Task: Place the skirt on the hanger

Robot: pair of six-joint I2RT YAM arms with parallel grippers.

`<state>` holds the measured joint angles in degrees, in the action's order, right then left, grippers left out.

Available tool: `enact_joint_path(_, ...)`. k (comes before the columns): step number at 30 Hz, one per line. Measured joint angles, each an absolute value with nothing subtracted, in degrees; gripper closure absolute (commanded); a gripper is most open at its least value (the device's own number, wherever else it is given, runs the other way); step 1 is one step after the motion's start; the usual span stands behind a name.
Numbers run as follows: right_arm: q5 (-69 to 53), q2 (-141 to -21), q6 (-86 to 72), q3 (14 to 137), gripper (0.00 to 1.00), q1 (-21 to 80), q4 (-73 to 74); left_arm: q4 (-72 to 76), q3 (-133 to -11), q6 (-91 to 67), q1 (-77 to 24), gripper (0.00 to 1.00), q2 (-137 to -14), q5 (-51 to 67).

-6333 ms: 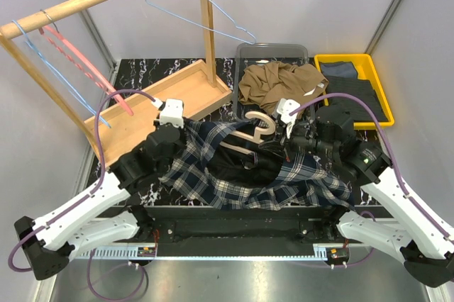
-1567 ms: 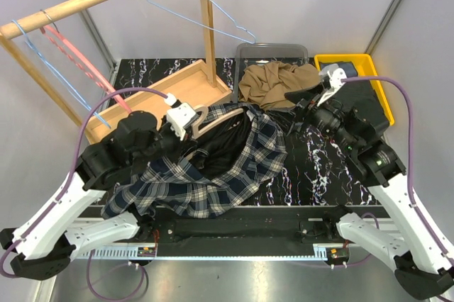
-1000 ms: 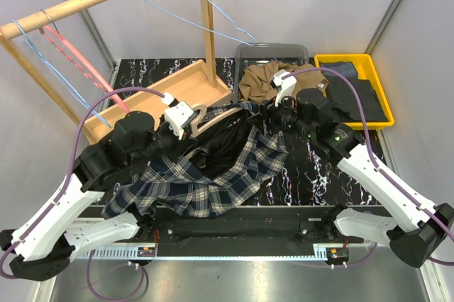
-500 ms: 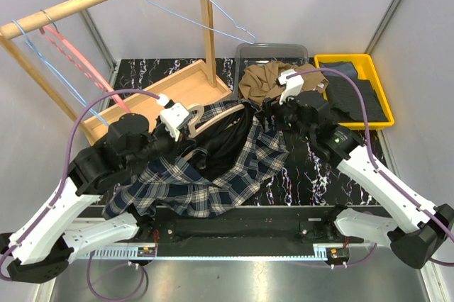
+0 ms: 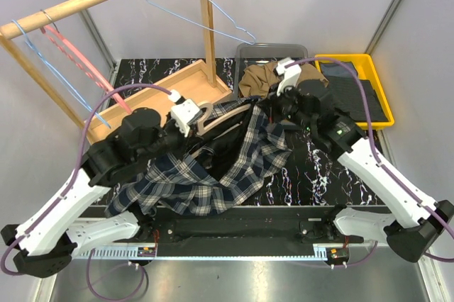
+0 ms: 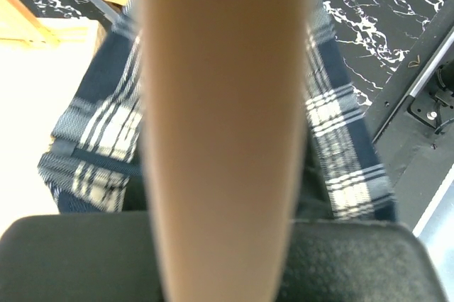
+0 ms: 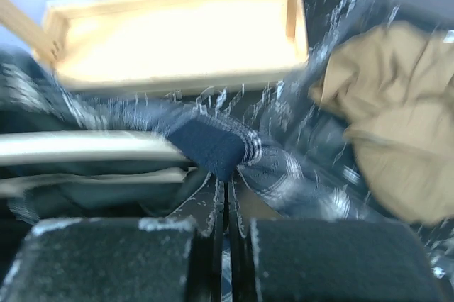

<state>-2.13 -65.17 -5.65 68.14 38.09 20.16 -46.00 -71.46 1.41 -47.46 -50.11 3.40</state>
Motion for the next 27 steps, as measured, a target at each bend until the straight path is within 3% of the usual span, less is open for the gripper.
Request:
enact_joint_path(7,0.1,-66.67,-3.42,82.48,1.0,38.09,25.04,-40.27,-71.16,1.41,-47.48,1.0,-57.17,3.53)
enact_joint_path(15,-0.12,-70.32,-2.15,85.19,1.0,38.02,34.02,-41.19,-76.55,1.69,-47.57,1.0,-62.89,0.12)
enact_joint_path(27,-19.31,-66.96,4.6,80.82,0.97,38.09,41.91,-43.97,-80.14,3.66,-47.88,1.0,-65.1,0.14)
